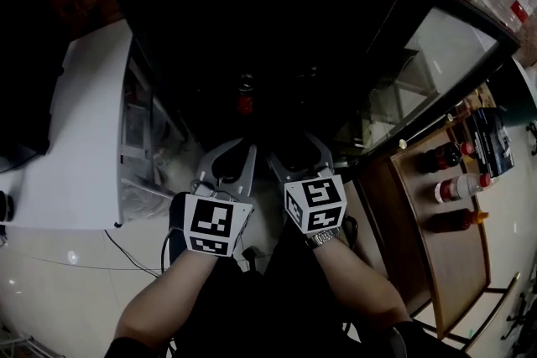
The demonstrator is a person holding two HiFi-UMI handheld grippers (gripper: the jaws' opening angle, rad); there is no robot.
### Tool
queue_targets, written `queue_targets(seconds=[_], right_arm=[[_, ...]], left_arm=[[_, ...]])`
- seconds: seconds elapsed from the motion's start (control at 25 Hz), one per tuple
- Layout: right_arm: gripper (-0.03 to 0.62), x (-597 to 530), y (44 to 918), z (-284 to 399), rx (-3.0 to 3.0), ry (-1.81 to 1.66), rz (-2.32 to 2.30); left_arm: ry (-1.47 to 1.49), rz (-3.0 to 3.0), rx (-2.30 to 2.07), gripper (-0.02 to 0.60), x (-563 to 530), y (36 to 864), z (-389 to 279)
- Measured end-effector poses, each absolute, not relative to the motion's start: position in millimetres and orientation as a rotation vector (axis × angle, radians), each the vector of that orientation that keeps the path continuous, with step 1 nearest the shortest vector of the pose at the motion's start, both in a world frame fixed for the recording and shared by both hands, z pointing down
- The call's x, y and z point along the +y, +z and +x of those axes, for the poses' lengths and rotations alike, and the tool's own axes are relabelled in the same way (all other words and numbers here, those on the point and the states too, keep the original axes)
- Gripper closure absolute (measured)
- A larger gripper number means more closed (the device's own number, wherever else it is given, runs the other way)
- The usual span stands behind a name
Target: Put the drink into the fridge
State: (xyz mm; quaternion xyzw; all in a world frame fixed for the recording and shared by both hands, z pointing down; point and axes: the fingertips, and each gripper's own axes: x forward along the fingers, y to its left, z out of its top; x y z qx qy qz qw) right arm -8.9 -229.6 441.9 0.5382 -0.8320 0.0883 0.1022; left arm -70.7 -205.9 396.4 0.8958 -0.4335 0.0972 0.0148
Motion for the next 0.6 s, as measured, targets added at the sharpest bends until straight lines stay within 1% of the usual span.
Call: queue_targets(seconds=[0.12,0.24,0.6], right_arm=[[0.313,-188,412,6,-2.464,0.206,1.625],[0.326,-148,386,26,-2.464,0.159,1.670],[0.327,-31,348,128,-2.317,0.083,1.908]], left_arm=[[0.256,2.797,-1.351,0.549,-180,384,-60],[0.220,2.822,-1.326,0.549,-151,375,-40],[0.156,2.974,-1.082,0.549,-51,353,60]])
